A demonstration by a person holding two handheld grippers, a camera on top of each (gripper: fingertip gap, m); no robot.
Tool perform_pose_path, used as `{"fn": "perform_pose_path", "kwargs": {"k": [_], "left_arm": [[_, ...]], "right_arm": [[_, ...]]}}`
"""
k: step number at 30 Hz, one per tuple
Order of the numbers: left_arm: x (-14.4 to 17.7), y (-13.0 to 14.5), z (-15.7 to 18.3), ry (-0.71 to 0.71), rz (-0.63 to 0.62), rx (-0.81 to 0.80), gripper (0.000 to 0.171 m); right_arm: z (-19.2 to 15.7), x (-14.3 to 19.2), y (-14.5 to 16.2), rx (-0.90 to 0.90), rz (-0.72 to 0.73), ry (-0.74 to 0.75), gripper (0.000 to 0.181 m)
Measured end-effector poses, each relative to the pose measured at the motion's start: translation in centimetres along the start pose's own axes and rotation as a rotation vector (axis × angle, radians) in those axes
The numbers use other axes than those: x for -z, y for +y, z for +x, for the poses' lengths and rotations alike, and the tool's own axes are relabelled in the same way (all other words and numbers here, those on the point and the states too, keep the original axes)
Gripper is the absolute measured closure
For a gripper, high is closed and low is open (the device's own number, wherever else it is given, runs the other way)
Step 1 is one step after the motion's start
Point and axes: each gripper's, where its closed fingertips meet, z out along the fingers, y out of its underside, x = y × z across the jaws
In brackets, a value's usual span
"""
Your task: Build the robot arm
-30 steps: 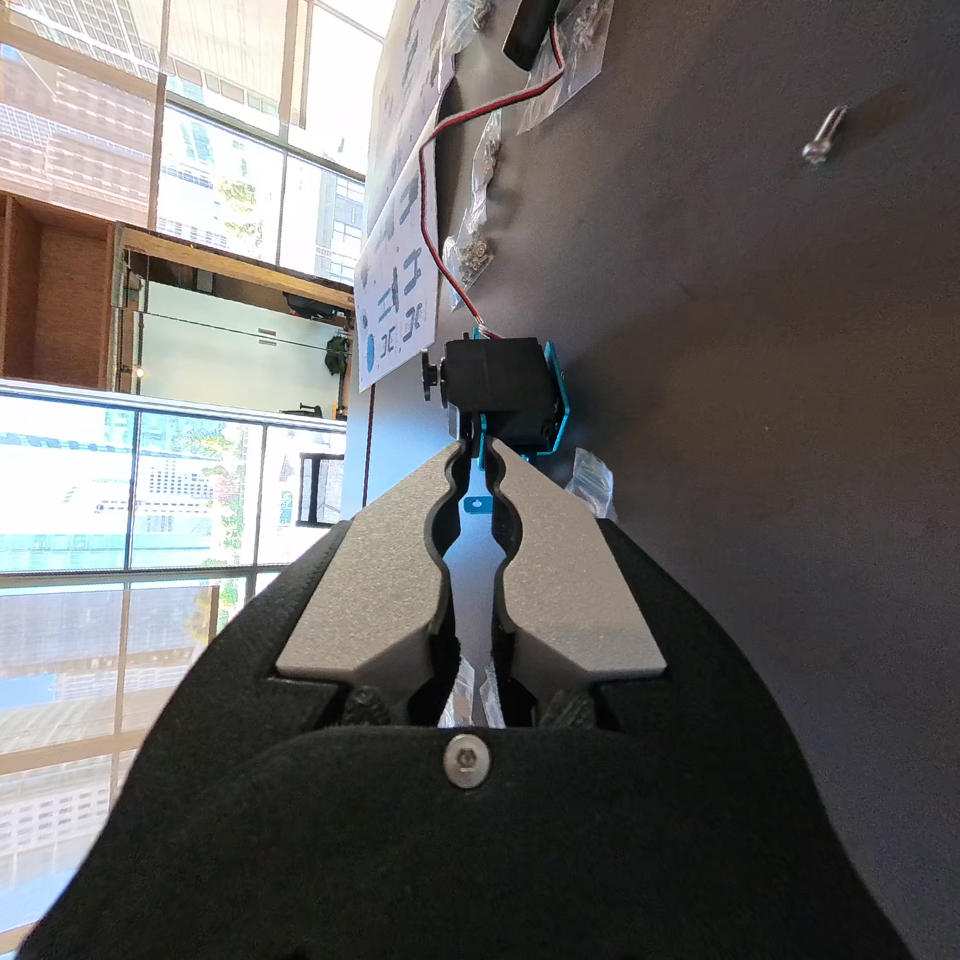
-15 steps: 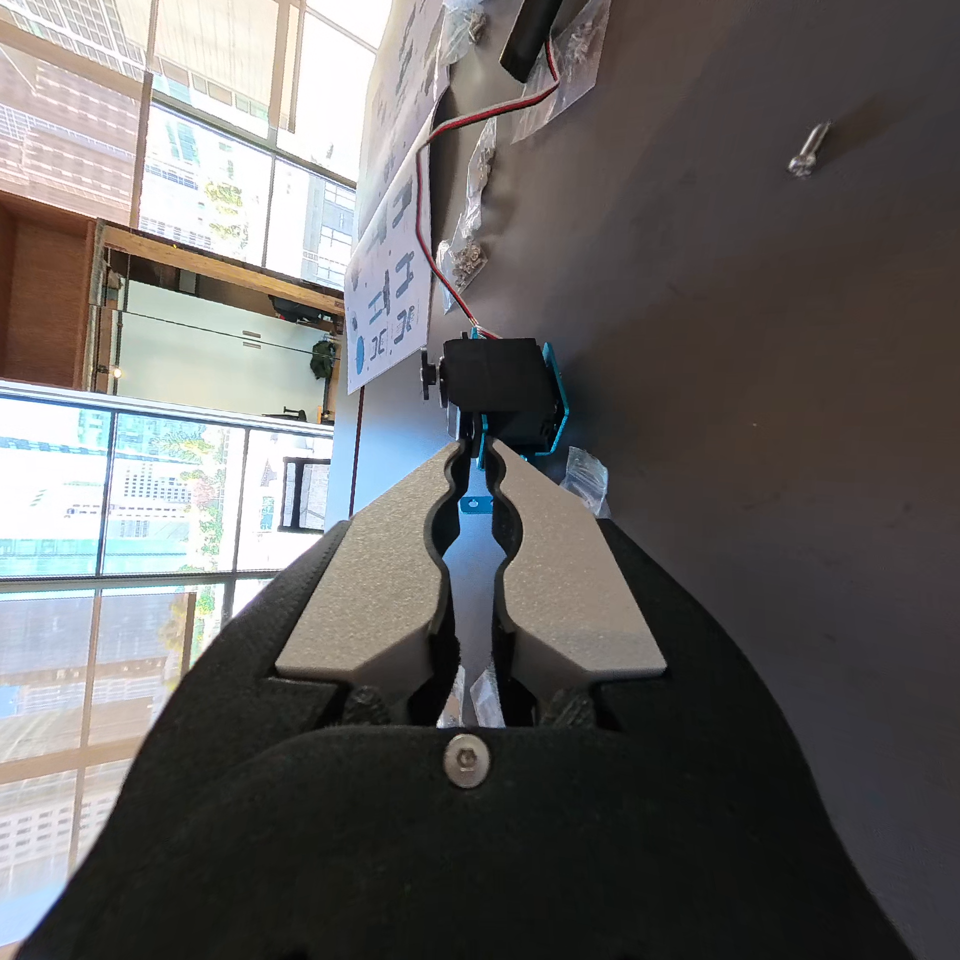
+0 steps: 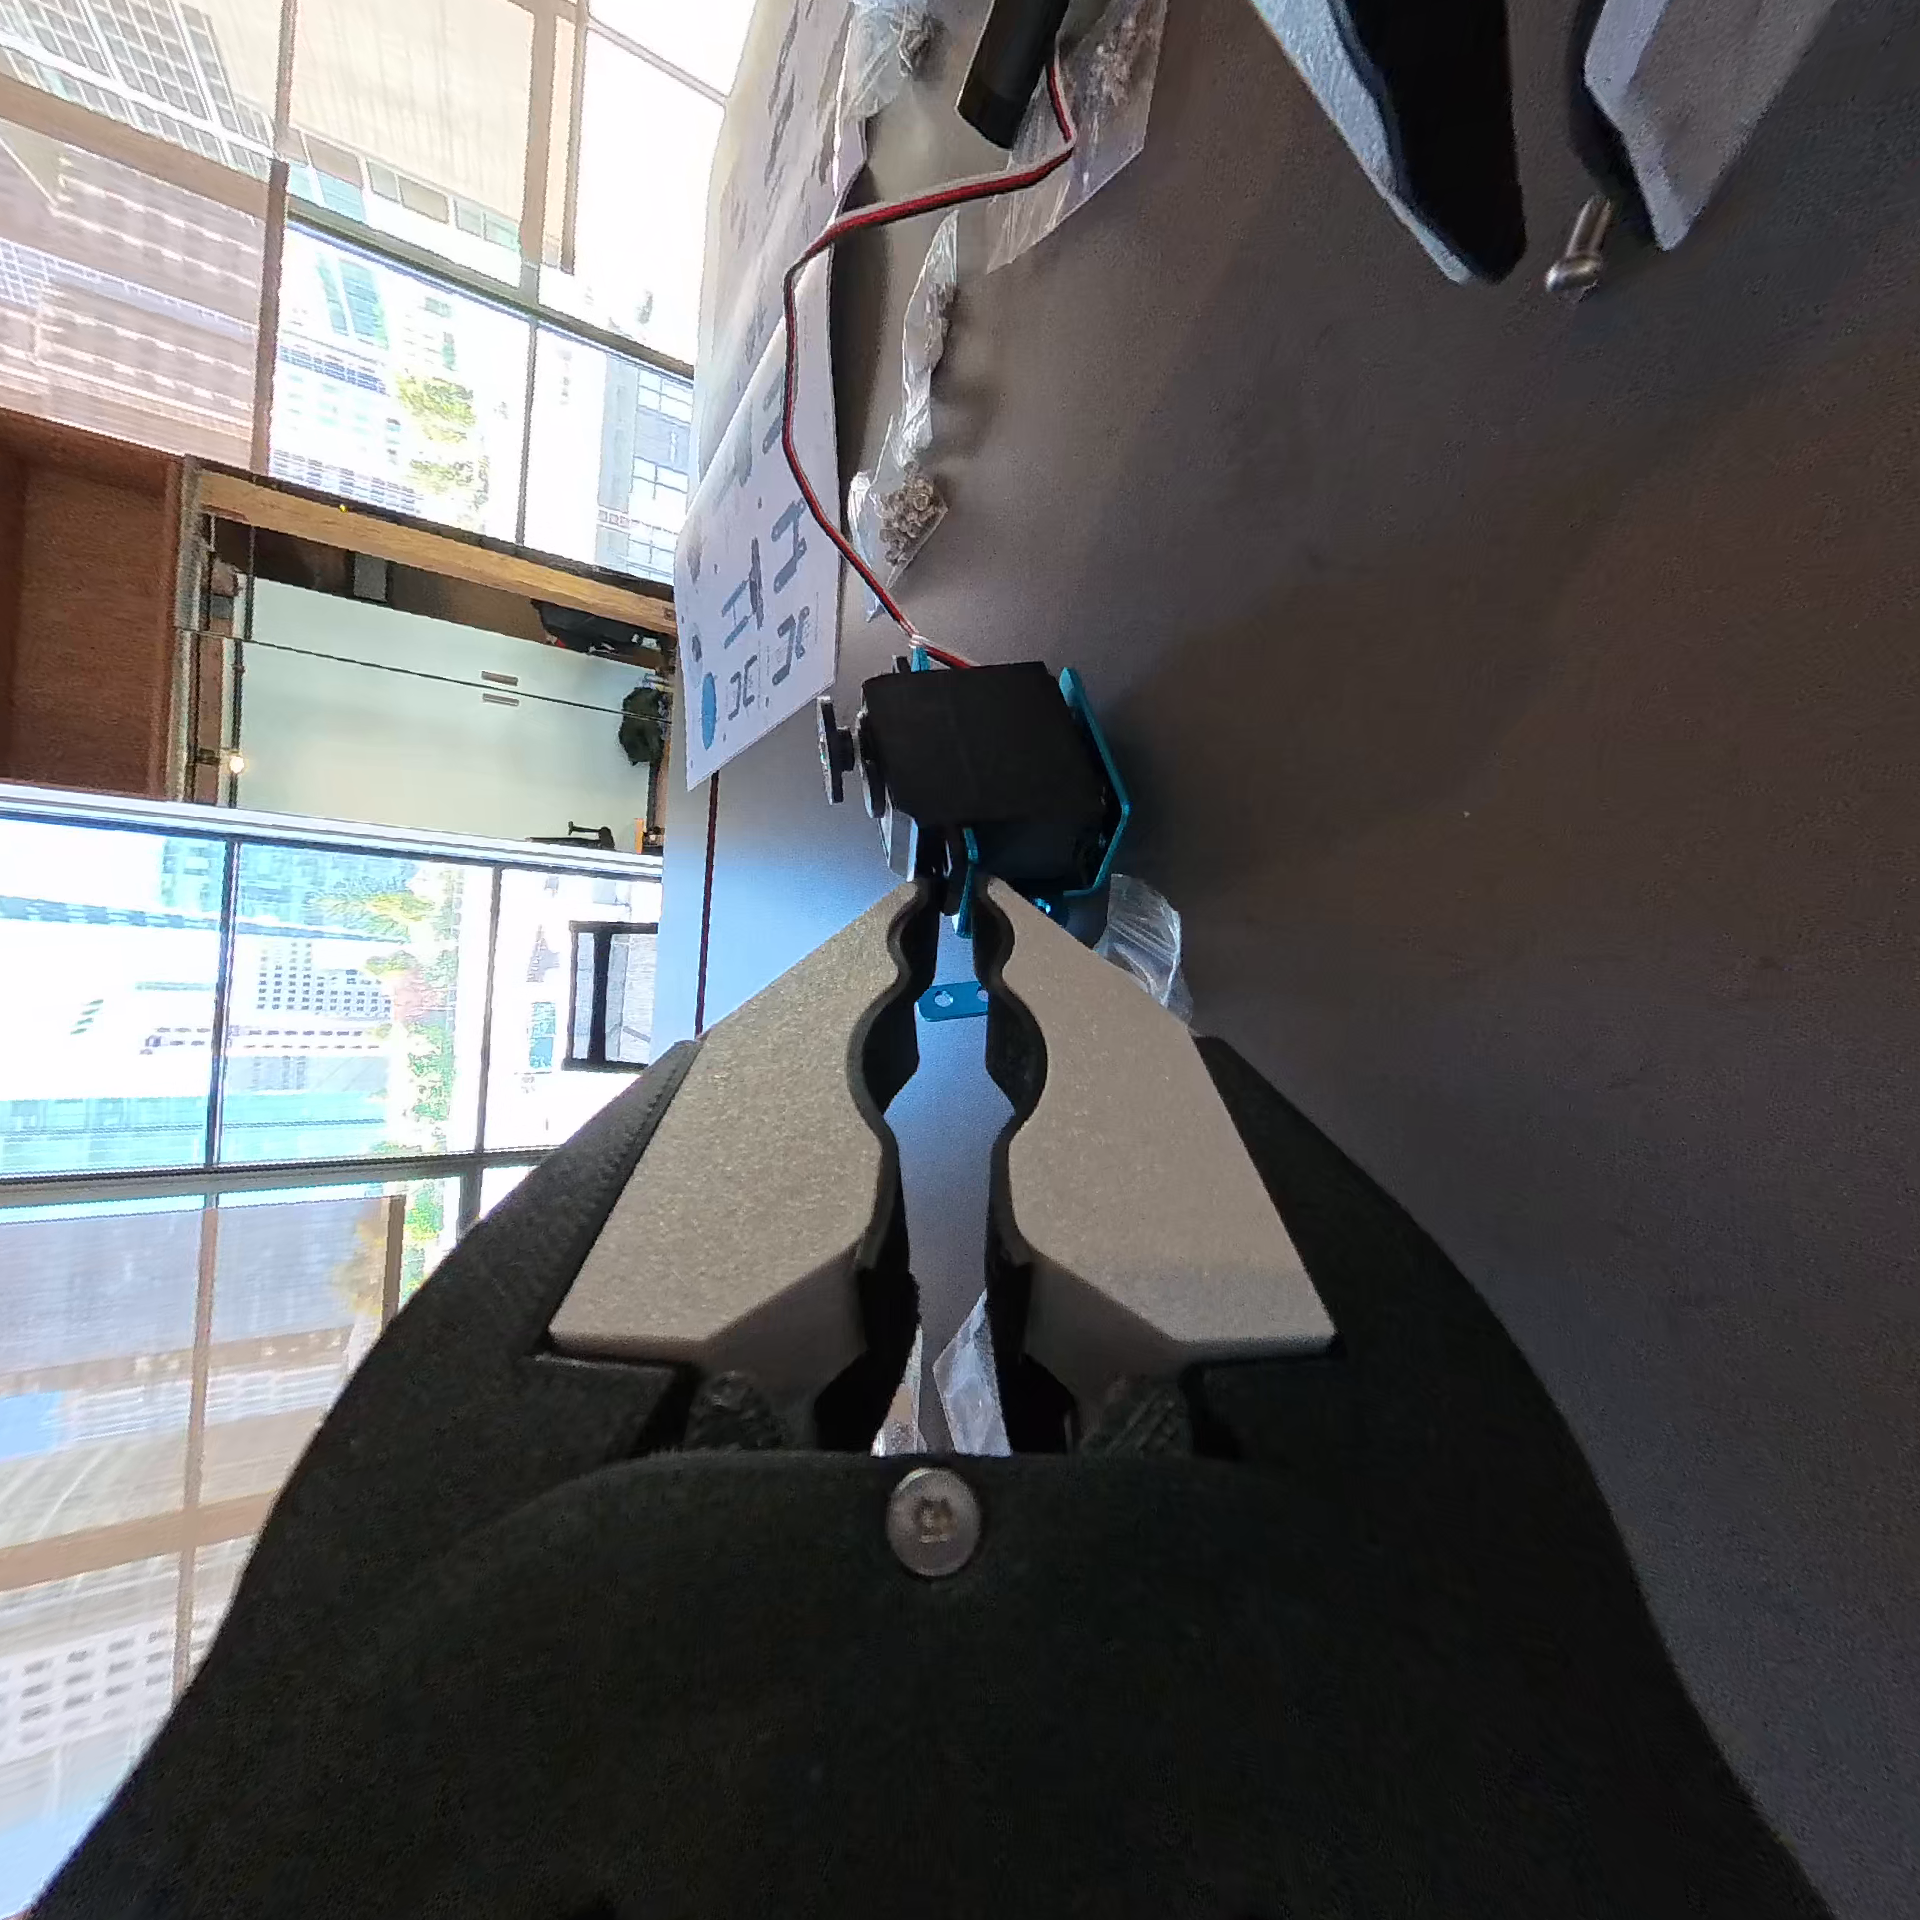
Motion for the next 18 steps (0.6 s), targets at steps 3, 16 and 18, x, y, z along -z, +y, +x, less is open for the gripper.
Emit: {"fn": "perform_pose_path", "kwargs": {"k": [3,16,18], "left_arm": [[-0.02,-0.05,-0.03,0.0,0.002,0.003,0.166],[0.15,-0.24,0.06,0.005,0.009,0.004,0.167],[0.17,-0.3,0.07,0.005,0.011,0.003,0.167]], "right_arm": [[0.04,-0.22,0.04,0.007,-0.019,-0.022,0.168],[-0.02,-0.44,0.23,-0.015,-0.062,-0.086,0.17],[-0.02,-0.5,0.15,-0.014,-0.061,-0.095,0.169]]}}
